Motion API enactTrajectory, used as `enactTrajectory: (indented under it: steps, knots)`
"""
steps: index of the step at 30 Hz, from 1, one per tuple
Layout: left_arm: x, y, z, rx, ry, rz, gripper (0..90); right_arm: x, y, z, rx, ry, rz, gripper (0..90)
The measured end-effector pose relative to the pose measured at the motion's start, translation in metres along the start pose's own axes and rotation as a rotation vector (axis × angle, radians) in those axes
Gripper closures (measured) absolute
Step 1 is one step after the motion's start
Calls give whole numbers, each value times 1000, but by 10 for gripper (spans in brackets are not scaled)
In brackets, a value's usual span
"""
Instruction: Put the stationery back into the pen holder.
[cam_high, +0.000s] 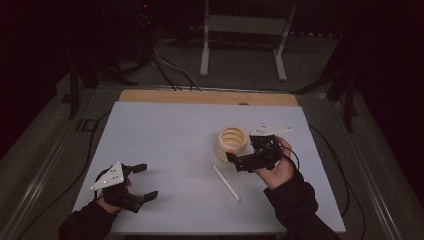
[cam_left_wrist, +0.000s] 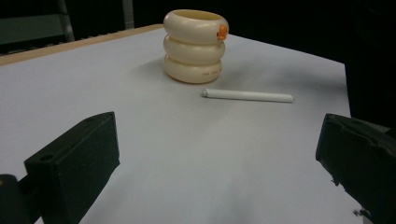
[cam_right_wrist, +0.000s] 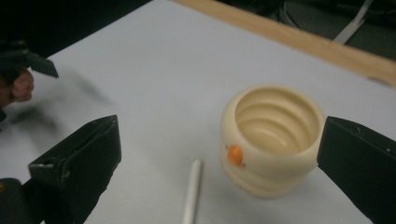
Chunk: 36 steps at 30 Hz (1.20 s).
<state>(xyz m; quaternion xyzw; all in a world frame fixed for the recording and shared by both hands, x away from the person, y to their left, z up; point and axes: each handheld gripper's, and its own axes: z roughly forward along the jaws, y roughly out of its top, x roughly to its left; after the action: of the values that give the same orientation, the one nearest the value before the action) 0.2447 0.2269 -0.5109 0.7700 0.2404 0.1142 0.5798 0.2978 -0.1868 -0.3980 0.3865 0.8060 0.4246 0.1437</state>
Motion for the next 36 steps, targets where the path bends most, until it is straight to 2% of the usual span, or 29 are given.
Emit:
enactTrajectory:
  steps: [5, 11, 18, 28, 31, 33, 36]
  knots:
    - [1, 0, 0, 2, 1, 2, 3, -2, -16, 9, 24, 17, 33, 0]
    - [1, 0, 0, 2, 0, -2, 3, -5, -35, 18, 55, 14, 72, 0]
    - [0, 0, 0, 3, 0, -2, 3, -6, -48, 25, 85, 11, 97, 0]
    - [0, -1, 1, 5, 0, -2, 3, -6, -66, 36, 166, 0, 129, 72]
    - [0, 0, 0, 4, 1, -2, 3, -5, -69, 40, 197, -12, 135, 140]
    - [0, 0, 0, 3, 1, -2, 3, -5, -69, 40, 197, -12, 135, 140]
    - [0, 0, 0, 3, 1, -1, 3, -3, -72, 44, 245, -16, 136, 199]
